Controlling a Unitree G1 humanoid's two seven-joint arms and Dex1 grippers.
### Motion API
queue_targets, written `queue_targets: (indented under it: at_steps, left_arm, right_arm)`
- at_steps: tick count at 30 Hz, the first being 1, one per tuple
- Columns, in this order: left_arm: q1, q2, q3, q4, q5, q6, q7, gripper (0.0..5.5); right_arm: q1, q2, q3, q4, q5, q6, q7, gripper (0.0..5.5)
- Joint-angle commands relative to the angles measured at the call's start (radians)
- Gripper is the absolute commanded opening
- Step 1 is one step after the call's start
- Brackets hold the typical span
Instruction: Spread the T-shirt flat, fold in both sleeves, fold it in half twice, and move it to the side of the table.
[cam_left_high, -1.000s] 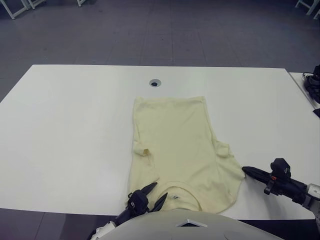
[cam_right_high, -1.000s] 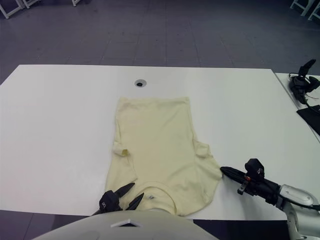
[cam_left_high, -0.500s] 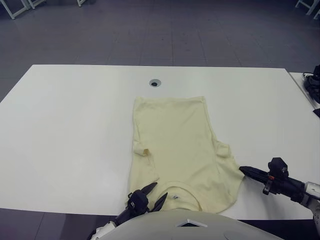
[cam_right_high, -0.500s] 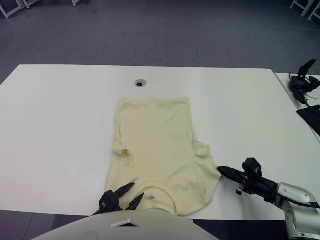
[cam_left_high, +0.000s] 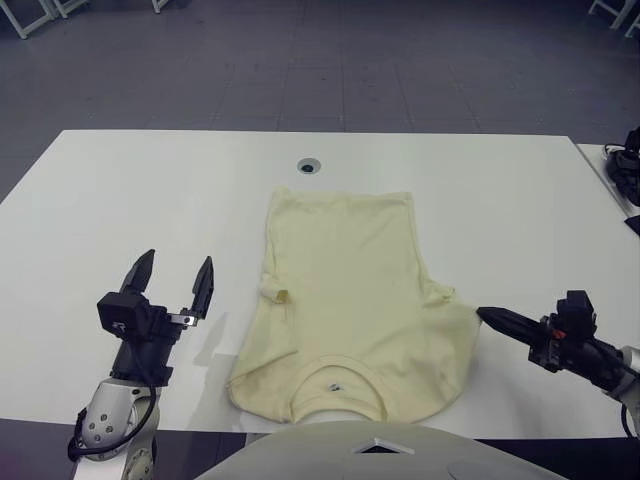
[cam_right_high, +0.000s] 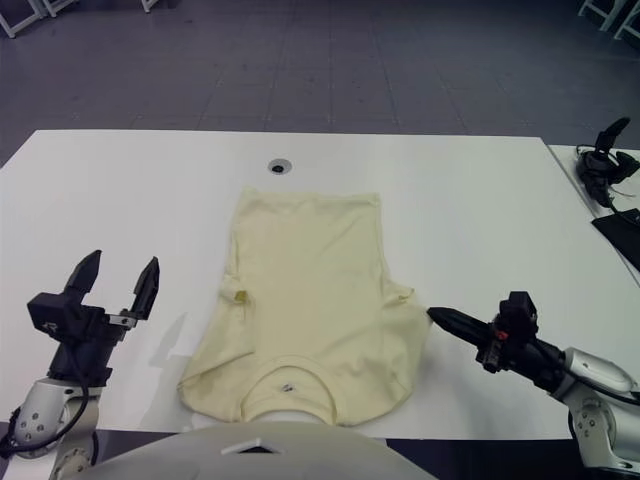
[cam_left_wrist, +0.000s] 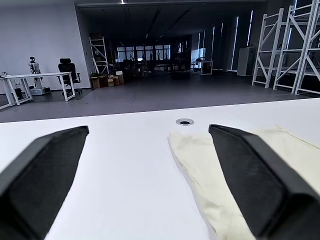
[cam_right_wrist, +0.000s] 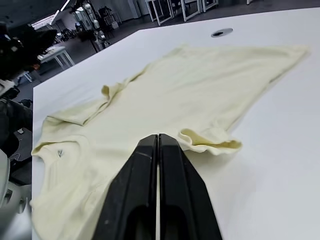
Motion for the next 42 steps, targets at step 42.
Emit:
queue_targets:
  at_steps: [42]
  left_arm:
    - [-0.019,-0.051,0.014,-0.005,0.047,0.014,-0.1,5.4]
  right_arm:
    - [-0.025,0.093,0.392,-0.234,-0.234,-0.168,-0.194,0.73]
